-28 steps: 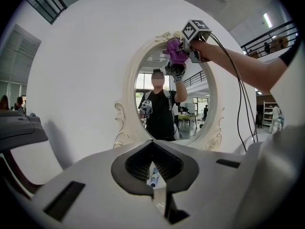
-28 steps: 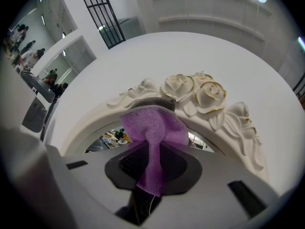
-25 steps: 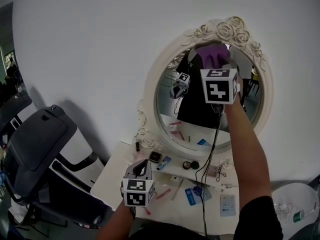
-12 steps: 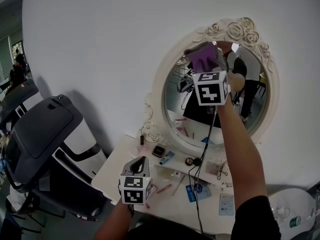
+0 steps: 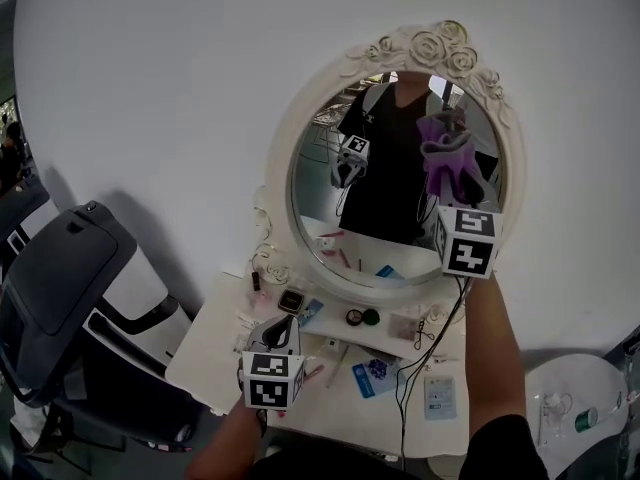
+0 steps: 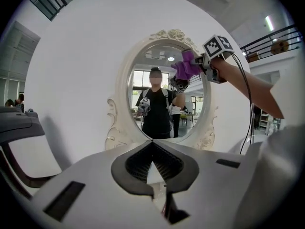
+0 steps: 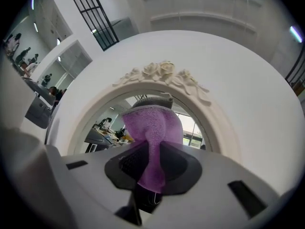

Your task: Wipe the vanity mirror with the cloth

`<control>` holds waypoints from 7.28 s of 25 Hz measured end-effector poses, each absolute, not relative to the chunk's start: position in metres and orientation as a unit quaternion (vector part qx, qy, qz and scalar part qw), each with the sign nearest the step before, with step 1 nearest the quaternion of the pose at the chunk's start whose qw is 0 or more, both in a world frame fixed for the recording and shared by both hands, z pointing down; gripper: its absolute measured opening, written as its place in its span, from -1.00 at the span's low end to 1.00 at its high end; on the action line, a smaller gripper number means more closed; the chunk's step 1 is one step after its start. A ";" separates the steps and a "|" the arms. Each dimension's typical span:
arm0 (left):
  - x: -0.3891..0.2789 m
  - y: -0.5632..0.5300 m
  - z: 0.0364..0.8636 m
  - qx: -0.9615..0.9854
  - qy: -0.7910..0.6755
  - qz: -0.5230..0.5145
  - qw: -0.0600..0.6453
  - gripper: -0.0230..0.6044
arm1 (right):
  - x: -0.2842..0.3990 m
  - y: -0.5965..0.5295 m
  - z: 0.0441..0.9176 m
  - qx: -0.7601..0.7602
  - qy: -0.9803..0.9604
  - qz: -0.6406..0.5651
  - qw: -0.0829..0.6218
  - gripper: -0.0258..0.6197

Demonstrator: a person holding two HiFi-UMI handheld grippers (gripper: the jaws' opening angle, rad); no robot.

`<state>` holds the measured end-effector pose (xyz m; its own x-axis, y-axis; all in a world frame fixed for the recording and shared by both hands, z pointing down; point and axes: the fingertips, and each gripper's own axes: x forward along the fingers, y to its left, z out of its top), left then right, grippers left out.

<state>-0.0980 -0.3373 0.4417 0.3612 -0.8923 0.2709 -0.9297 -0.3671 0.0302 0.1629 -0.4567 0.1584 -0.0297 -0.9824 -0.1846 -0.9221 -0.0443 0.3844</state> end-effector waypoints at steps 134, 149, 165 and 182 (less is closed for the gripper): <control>-0.165 -0.330 0.453 0.777 -0.609 0.125 0.102 -0.94 | -0.002 -0.499 0.333 0.561 -0.823 -0.043 0.077 -0.71; -0.015 -0.343 0.453 0.868 -0.470 0.130 0.088 -0.94 | 0.267 -0.435 0.364 0.738 -0.671 0.012 0.072 -0.71; -0.023 -0.346 0.455 0.859 -0.484 0.143 0.082 -0.94 | 0.259 -0.465 0.380 0.735 -0.673 0.017 0.086 -0.71; -0.097 -0.347 0.460 0.814 -0.555 0.140 0.096 -0.94 | 0.127 -0.505 0.403 0.670 -0.731 0.017 0.125 -0.71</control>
<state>-0.0975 -0.3471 0.4600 0.3447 -0.8767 0.3354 -0.9307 -0.3657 0.0007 0.1275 -0.5053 0.4030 -0.0705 -0.9761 0.2056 -0.9846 0.1012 0.1426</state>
